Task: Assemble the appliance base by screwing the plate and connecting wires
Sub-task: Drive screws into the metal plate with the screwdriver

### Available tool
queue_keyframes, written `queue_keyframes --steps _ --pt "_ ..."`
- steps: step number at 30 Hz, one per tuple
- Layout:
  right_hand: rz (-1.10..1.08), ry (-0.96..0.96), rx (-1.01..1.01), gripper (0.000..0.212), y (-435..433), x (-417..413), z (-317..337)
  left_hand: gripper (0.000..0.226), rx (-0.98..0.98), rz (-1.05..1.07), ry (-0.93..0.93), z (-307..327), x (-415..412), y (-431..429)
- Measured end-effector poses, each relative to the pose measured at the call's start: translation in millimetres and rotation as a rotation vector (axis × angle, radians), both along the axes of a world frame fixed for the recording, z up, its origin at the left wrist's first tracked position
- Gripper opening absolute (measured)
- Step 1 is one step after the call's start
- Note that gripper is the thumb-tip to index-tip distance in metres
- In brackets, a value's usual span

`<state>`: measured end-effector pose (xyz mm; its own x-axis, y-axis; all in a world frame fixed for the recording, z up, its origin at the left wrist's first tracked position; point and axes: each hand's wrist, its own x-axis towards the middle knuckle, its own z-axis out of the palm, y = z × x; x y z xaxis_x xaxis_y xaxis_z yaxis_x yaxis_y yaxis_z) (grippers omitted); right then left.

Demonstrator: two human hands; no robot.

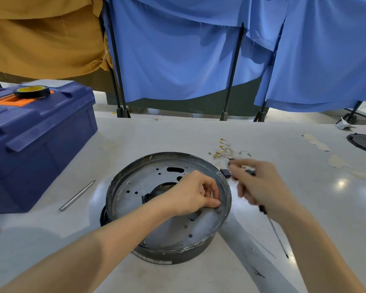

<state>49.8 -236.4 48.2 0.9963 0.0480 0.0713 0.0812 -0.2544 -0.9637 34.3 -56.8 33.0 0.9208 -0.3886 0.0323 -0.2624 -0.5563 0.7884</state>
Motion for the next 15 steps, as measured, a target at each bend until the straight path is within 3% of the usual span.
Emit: queue_keyframes --steps 3,5,7,10,15 --pt "-0.269 -0.116 0.376 0.046 -16 -2 34 0.014 -0.007 0.008 0.012 -2 0 1" --pt "-0.25 -0.185 0.707 0.053 -22 -14 58 0.013 -0.009 0.014 0.006 -2 0 1" --pt "-0.135 -0.224 0.901 0.048 -20 -24 69 0.013 -0.018 0.022 0.008 -2 0 1" --pt "-0.057 -0.215 0.979 0.046 -3 -34 66 0.013 -0.027 0.033 0.015 -3 0 2" --pt "-0.065 -0.255 0.909 0.055 24 -38 43 0.011 -0.034 0.037 0.018 -3 0 2"
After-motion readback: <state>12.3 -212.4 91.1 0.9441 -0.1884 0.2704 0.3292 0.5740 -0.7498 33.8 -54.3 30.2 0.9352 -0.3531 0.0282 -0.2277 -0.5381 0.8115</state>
